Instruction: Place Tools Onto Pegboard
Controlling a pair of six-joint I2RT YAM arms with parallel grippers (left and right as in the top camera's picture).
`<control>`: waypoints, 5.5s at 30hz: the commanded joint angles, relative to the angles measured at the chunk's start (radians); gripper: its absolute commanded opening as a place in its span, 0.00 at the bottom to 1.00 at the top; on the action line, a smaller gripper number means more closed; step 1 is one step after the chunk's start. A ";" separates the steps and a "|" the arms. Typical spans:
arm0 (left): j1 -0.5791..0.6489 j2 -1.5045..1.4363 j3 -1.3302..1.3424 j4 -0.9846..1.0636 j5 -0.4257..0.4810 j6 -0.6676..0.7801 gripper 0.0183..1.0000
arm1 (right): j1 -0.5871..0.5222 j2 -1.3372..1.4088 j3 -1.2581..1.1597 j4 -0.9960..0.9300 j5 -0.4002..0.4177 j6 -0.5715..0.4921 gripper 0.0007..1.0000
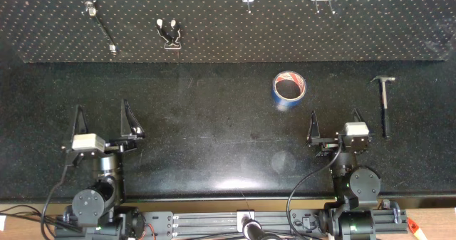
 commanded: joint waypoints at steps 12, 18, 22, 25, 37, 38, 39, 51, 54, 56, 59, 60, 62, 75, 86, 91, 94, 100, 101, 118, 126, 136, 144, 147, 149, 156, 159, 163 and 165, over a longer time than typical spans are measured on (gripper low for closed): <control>0.120 -0.103 -0.014 -0.443 0.145 0.006 1.00 | 0.005 -0.006 -0.004 -0.003 -0.002 -0.003 0.98; 0.054 -0.103 -0.014 -0.443 0.146 0.006 1.00 | 0.005 -0.006 -0.004 -0.003 -0.002 -0.003 0.98; 0.030 -0.103 -0.014 -0.443 0.146 0.006 1.00 | 0.005 -0.006 -0.004 -0.003 -0.002 -0.003 0.98; 0.030 -0.102 -0.014 -0.443 0.146 0.006 1.00 | 0.005 -0.006 -0.004 -0.003 -0.002 -0.003 0.98; 0.030 -0.102 -0.014 -0.443 0.146 0.006 1.00 | 0.005 -0.006 -0.004 0.018 0.020 0.034 0.98; 0.030 -0.102 -0.014 -0.443 0.146 0.006 1.00 | 0.005 -0.004 0.001 0.035 0.019 0.047 0.98; 0.030 -0.102 -0.014 -0.443 0.146 0.006 1.00 | 0.005 0.008 0.015 0.035 0.016 0.047 0.98; 0.030 -0.102 -0.014 -0.443 0.146 0.006 1.00 | 0.019 1.013 0.865 -0.375 -0.247 0.215 0.98; 0.030 -0.102 -0.014 -0.443 0.146 0.006 1.00 | 0.091 1.106 0.894 -0.423 -0.232 0.215 0.98; 0.030 -0.102 -0.014 -0.443 0.146 0.006 1.00 | 0.149 1.160 0.894 -0.428 -0.198 0.234 0.98; 0.030 -0.102 -0.014 -0.443 0.146 0.006 1.00 | 0.232 1.264 0.929 -0.491 -0.093 0.292 0.98; 0.030 -0.102 -0.014 -0.443 0.146 0.006 1.00 | 0.248 1.307 0.954 -0.531 -0.065 0.302 0.98; 0.030 -0.102 -0.014 -0.443 0.146 0.006 1.00 | 0.250 1.371 0.997 -0.584 -0.050 0.323 0.98; 0.030 -0.102 -0.014 -0.443 0.146 0.006 1.00 | 0.288 1.634 1.133 -0.696 -0.010 0.361 0.98; 0.030 -0.102 -0.014 -0.443 0.146 0.006 1.00 | 0.297 1.714 1.133 -0.702 -0.010 0.344 0.47; 0.030 -0.102 -0.014 -0.443 0.146 0.006 1.00 | 0.297 1.714 1.133 -0.702 -0.010 0.341 0.24; 0.030 -0.102 -0.014 -0.443 0.146 0.006 1.00 | 0.297 1.714 1.133 -0.702 -0.009 0.341 0.13; 0.030 -0.102 -0.014 -0.443 0.146 0.006 1.00 | 0.297 1.714 1.133 -0.702 -0.009 0.341 0.09; 0.030 -0.102 -0.014 -0.443 0.146 0.006 1.00 | 0.297 1.712 1.133 -0.702 -0.010 0.341 0.09; 0.030 -0.102 -0.014 -0.443 0.146 0.006 1.00 | 0.407 1.198 1.133 -0.297 -0.009 0.105 0.07; 0.030 -0.102 -0.014 -0.443 0.146 0.006 1.00 | 0.480 1.249 1.133 -0.112 -0.002 -0.045 0.07; 0.030 -0.102 -0.014 -0.443 0.146 0.006 1.00 | 0.532 1.482 1.133 -0.013 0.231 -0.060 0.08; 0.030 -0.102 -0.014 -0.443 0.146 0.006 1.00 | 0.538 1.652 1.133 0.182 0.237 -0.112 0.08; 0.030 -0.102 -0.014 -0.443 0.146 0.006 1.00 | 0.549 1.666 1.133 0.210 0.232 -0.111 0.77; 0.030 -0.102 -0.014 -0.443 0.146 0.006 1.00 | 0.555 1.608 1.133 0.174 0.220 -0.111 0.89; 0.030 -0.102 -0.014 -0.443 0.146 0.006 1.00 | 0.497 1.103 1.133 -0.241 0.203 -0.110 0.92; 0.030 -0.102 -0.014 -0.443 0.146 0.006 1.00 | 0.342 1.048 1.133 -0.471 0.193 -0.006 0.92; 0.030 -0.102 -0.014 -0.443 0.146 0.006 1.00 | -0.012 1.087 1.163 -0.663 -0.073 0.003 0.93; 0.030 -0.102 -0.014 -0.443 0.146 0.006 1.00 | -0.185 1.120 1.234 -0.842 -0.146 0.020 0.93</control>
